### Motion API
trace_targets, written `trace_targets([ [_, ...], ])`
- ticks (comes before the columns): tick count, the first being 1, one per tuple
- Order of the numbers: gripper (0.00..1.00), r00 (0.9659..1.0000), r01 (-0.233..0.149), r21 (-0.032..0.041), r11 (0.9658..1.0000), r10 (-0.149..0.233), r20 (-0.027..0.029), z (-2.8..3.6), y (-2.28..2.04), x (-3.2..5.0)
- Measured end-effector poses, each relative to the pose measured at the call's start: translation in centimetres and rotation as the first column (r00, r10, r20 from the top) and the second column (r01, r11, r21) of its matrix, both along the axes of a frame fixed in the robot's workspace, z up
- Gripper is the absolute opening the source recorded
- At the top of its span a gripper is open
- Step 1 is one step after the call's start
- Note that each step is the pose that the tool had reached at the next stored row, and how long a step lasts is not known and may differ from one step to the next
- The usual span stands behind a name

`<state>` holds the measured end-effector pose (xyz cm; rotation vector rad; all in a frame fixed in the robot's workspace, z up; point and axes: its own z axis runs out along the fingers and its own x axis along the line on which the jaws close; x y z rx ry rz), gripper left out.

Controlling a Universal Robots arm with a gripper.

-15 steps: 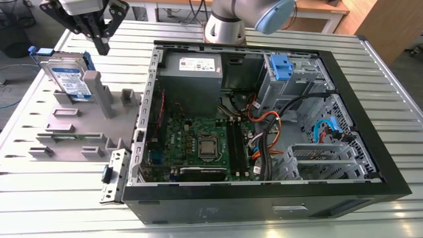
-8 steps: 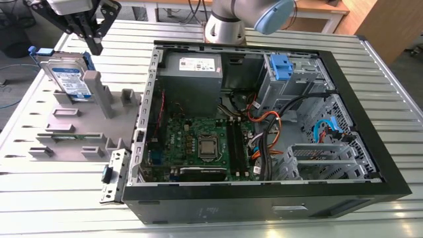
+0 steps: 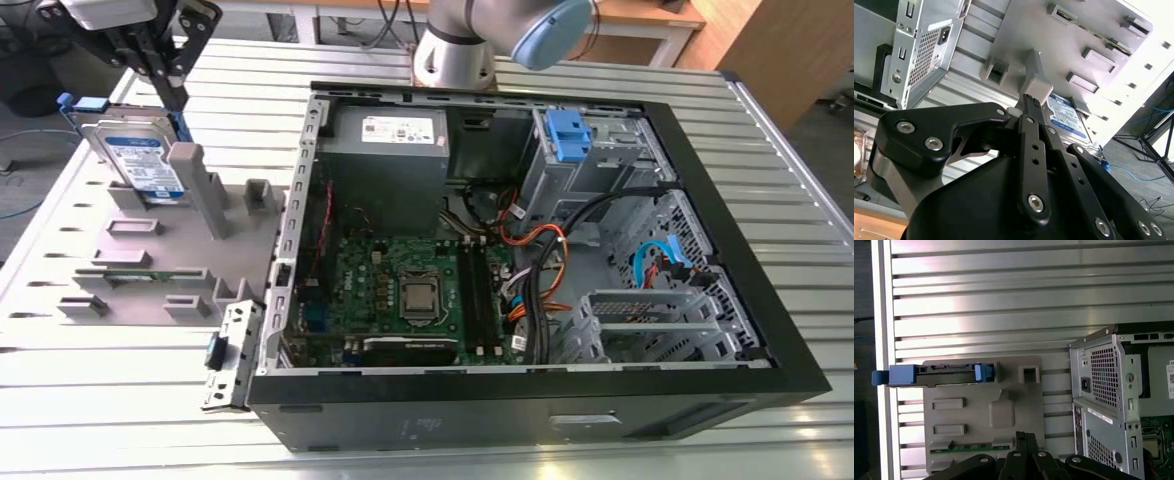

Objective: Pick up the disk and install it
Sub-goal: 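Reach for the disk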

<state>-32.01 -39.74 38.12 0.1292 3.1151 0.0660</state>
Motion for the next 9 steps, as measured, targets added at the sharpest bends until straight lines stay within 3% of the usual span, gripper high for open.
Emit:
trace_targets([
  [9, 0.11, 1.0000, 0.002, 0.0000, 1.0000, -0.002, 0.0000, -0.10, 0.01, -2.14],
])
